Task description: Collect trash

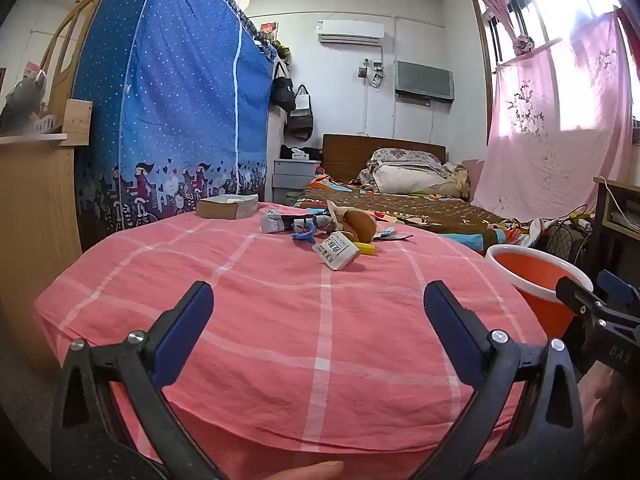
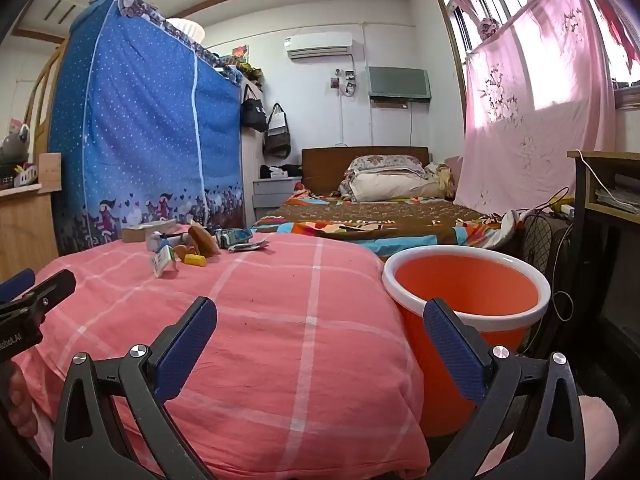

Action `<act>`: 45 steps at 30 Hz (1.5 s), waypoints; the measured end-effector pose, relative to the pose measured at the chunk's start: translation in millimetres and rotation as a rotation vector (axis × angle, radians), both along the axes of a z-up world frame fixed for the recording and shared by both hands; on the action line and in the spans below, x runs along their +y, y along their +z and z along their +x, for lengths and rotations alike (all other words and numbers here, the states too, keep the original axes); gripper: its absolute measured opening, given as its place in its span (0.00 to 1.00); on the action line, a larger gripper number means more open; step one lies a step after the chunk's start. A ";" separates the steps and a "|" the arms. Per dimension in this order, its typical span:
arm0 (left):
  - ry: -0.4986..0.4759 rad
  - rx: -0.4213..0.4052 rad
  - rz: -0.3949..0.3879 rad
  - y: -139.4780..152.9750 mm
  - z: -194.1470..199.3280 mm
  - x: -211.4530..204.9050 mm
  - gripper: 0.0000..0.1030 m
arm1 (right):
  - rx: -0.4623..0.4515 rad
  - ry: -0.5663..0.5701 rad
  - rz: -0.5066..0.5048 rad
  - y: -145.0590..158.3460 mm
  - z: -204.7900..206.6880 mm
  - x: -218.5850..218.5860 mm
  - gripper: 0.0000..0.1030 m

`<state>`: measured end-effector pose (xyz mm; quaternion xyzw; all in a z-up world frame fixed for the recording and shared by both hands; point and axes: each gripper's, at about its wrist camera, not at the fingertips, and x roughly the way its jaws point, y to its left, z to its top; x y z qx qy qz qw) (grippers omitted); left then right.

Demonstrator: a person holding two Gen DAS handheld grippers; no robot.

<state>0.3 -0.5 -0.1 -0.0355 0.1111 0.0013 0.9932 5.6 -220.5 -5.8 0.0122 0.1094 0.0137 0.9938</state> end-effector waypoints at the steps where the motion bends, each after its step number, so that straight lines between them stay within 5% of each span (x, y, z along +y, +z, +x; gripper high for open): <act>1: -0.001 0.000 0.001 -0.1 0.1 0.0 1.00 | 0.006 0.000 0.005 0.0 0.3 -0.2 1.00; 45: -0.001 0.001 0.003 -1.1 -1.2 2.4 1.00 | 0.007 0.000 0.010 -2.4 0.4 0.0 1.00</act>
